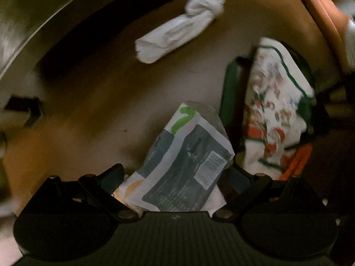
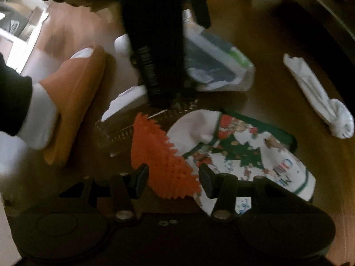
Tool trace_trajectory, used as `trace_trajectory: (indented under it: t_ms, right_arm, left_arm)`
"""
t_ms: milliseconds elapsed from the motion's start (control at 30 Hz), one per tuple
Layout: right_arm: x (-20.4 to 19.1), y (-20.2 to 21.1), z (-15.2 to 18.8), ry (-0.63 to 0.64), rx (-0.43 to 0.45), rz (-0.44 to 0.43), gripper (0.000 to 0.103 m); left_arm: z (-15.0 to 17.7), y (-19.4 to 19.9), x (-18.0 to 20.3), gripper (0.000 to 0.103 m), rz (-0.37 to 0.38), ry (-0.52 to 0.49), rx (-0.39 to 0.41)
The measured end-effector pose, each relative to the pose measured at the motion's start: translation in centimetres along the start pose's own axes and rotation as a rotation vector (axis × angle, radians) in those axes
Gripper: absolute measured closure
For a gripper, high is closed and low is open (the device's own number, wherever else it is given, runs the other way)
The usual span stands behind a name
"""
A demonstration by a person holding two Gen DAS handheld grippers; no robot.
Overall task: Collect trash
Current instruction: 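Grasp the clear plastic wrapper with the left tool while right grasps the orange spiky brush, then lift the wrapper and orange brush up over the teal bin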
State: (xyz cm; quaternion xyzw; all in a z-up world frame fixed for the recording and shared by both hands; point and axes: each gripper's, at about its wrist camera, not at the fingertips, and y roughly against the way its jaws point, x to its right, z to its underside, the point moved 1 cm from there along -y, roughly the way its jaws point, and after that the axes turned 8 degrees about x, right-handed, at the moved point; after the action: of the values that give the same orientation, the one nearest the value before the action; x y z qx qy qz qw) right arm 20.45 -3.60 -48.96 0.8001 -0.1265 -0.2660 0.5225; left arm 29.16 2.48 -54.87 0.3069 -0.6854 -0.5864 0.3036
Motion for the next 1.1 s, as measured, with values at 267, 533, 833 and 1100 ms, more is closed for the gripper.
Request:
trace_trajectory:
  t_ms: [267, 533, 833, 1100]
  right_arm:
    - [0.2, -0.4, -0.1, -0.050, -0.002, 0.018, 0.057]
    - [1.0, 0.0, -0.4, -0.159, -0.015, -0.010, 0.095]
    - [0.7, 2.5, 0.3, -0.318, -0.010, -0.014, 0.096]
    - [-0.4, 9.0, 0.2, -0.525, 0.085, 0.089, 0.096]
  left_arm:
    - [-0.4, -0.2, -2.8, 0.044, 0.063, 0.249, -0.015]
    - [-0.2, 0.2, -3.8, 0.069, 0.105, 0.391, -0.031]
    - [-0.1, 2.8, -4.2, 0.079, 0.095, 0.455, -0.030]
    - [0.1, 8.6, -2.9, 0.079, 0.051, 0.409, -0.028]
